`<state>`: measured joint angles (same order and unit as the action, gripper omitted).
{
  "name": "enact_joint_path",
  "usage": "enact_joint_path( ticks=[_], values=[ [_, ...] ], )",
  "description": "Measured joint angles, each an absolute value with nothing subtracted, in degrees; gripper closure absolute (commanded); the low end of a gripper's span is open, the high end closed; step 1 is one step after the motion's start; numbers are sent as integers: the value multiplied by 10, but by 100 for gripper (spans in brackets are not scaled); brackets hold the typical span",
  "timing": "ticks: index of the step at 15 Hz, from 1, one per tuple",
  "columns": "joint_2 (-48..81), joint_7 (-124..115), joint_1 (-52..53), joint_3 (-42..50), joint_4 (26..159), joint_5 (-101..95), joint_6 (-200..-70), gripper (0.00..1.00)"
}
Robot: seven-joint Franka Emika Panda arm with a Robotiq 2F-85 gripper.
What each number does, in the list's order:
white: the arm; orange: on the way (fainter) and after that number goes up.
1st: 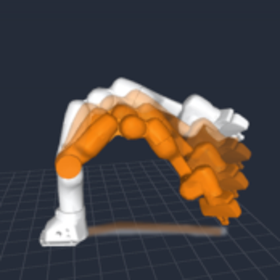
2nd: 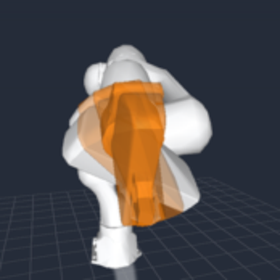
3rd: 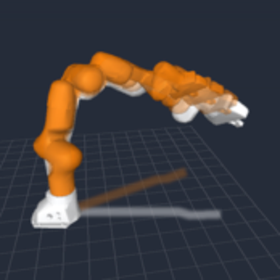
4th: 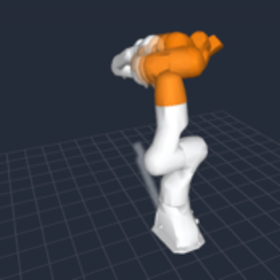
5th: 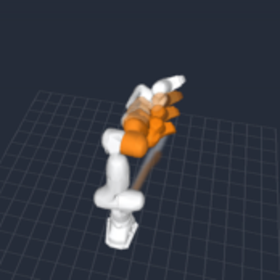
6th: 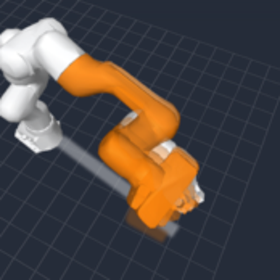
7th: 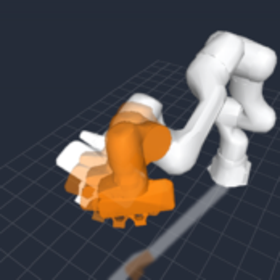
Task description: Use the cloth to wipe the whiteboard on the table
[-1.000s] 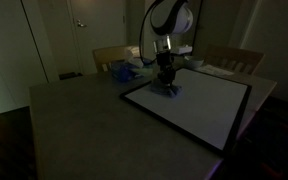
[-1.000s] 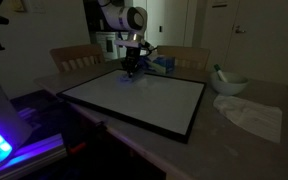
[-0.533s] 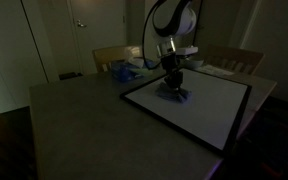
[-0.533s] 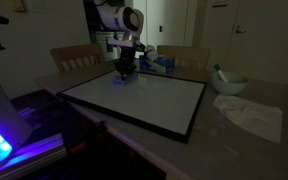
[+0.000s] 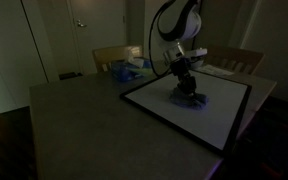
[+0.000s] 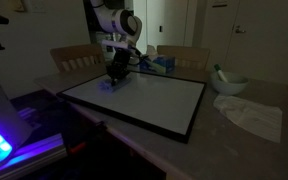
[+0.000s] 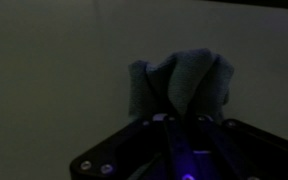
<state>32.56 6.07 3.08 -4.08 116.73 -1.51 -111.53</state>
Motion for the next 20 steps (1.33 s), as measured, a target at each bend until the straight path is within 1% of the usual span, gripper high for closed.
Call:
enact_joint_path(
  ticks=[6,20],
  values=[
    [326,91,31,-41,1183,-17,-1048,98],
    [326,118,36,-52,1206,-65,-947,98]
  ],
)
